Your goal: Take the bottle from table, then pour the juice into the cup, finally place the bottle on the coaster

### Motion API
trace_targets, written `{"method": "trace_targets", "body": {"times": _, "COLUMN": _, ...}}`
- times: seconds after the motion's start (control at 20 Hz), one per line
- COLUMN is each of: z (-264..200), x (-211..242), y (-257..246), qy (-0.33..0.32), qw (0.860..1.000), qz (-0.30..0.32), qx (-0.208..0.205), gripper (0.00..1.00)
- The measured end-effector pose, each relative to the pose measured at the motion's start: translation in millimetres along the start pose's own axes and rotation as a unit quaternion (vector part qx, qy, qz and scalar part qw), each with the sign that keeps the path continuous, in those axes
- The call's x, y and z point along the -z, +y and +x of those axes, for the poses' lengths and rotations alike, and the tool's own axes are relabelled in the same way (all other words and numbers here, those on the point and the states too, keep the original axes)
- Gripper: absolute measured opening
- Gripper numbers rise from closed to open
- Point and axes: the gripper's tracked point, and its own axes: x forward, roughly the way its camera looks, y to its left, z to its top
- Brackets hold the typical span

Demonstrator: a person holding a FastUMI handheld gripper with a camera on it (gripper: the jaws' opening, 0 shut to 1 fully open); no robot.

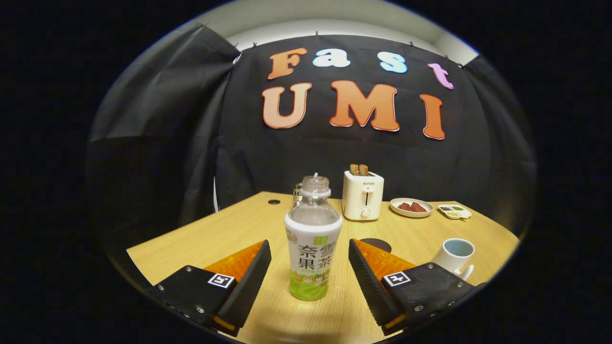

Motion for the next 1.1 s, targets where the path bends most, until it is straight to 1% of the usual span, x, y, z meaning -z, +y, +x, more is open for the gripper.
{"method": "trace_targets", "body": {"times": 0.15, "z": 12, "x": 15, "y": 3, "qy": 0.021, "qw": 1.0, "qz": -0.021, "qx": -0.002, "gripper": 0.92}}
{"method": "trace_targets", "body": {"times": 0.3, "z": 25, "x": 23, "y": 2, "qy": 0.029, "qw": 0.999, "qz": -0.014, "qx": -0.001, "gripper": 0.88}}
{"method": "trace_targets", "body": {"times": 0.4, "z": 31, "x": 24, "y": -3, "qy": 0.023, "qw": 1.0, "qz": 0.001, "qx": 0.006, "gripper": 0.88}}
{"method": "trace_targets", "body": {"times": 0.5, "z": 40, "x": 29, "y": -8, "qy": 0.019, "qw": 1.0, "qz": 0.025, "qx": 0.004, "gripper": 0.83}}
{"method": "trace_targets", "body": {"times": 0.6, "z": 43, "x": 37, "y": -1, "qy": 0.03, "qw": 0.998, "qz": 0.057, "qx": -0.023, "gripper": 0.75}}
{"method": "trace_targets", "body": {"times": 0.65, "z": 45, "x": 31, "y": -5, "qy": 0.02, "qw": 0.997, "qz": 0.07, "qx": -0.025, "gripper": 0.67}}
{"method": "trace_targets", "body": {"times": 0.8, "z": 46, "x": 35, "y": -11, "qy": 0.015, "qw": 0.995, "qz": 0.094, "qx": -0.028, "gripper": 0.65}}
{"method": "trace_targets", "body": {"times": 0.95, "z": 47, "x": 33, "y": -10, "qy": 0.011, "qw": 0.995, "qz": 0.098, "qx": -0.033, "gripper": 0.59}}
{"method": "trace_targets", "body": {"times": 1.1, "z": 46, "x": 34, "y": -9, "qy": 0.024, "qw": 0.993, "qz": 0.11, "qx": -0.039, "gripper": 0.56}}
